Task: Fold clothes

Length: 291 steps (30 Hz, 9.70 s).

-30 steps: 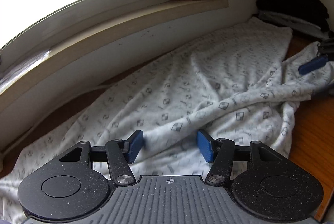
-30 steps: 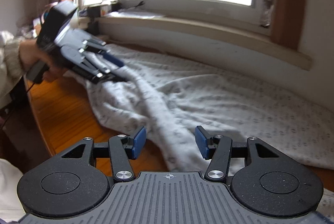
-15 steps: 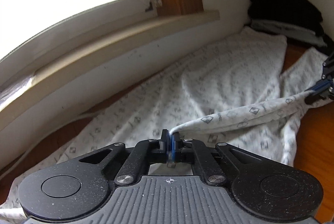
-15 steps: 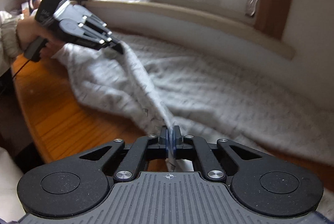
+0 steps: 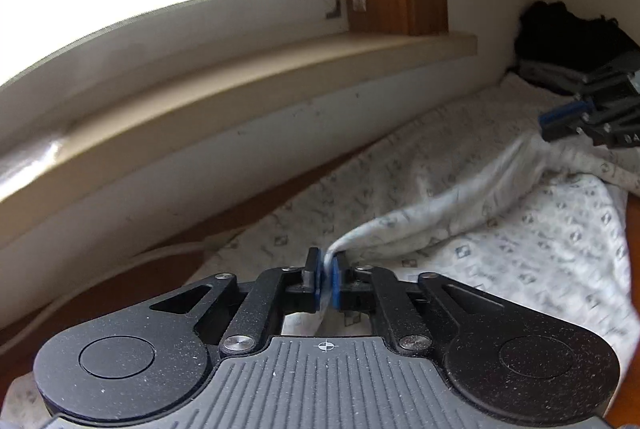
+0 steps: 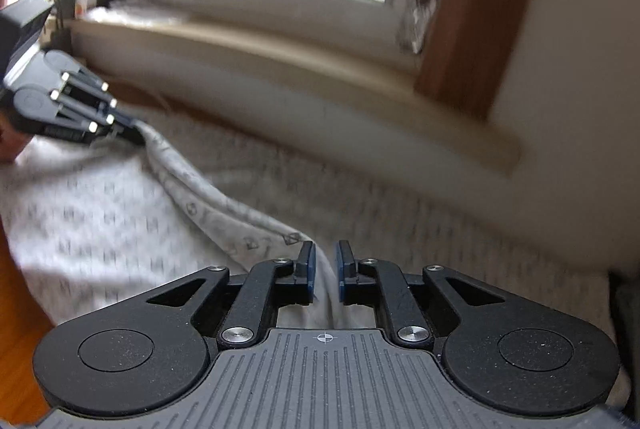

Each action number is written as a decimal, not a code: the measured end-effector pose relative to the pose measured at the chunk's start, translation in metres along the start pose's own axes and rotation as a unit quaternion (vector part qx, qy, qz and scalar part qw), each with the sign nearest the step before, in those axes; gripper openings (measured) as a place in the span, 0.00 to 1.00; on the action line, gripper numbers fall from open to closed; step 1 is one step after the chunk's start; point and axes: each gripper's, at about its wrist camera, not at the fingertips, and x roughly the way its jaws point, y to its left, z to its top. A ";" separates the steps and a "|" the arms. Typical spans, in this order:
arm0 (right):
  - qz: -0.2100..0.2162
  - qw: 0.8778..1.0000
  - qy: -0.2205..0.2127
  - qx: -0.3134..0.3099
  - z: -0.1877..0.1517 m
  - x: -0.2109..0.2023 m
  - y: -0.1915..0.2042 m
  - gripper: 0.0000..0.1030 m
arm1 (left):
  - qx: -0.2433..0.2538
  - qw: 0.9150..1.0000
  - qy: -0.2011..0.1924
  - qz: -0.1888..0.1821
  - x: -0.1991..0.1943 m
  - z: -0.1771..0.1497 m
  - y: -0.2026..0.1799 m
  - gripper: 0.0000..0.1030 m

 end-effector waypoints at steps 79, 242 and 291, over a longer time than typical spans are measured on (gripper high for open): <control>-0.205 0.973 -0.006 0.105 -0.025 0.002 -0.207 0.12 | -0.051 0.999 0.008 -0.005 0.055 0.032 0.024 0.25; -0.132 0.968 0.012 0.215 -0.142 -0.046 -0.185 0.47 | -0.188 0.947 0.004 0.261 -0.193 -0.105 0.169 0.76; -0.129 0.968 0.010 0.215 -0.143 -0.047 -0.185 0.49 | -0.249 0.929 0.058 0.267 -0.314 -0.217 0.102 0.28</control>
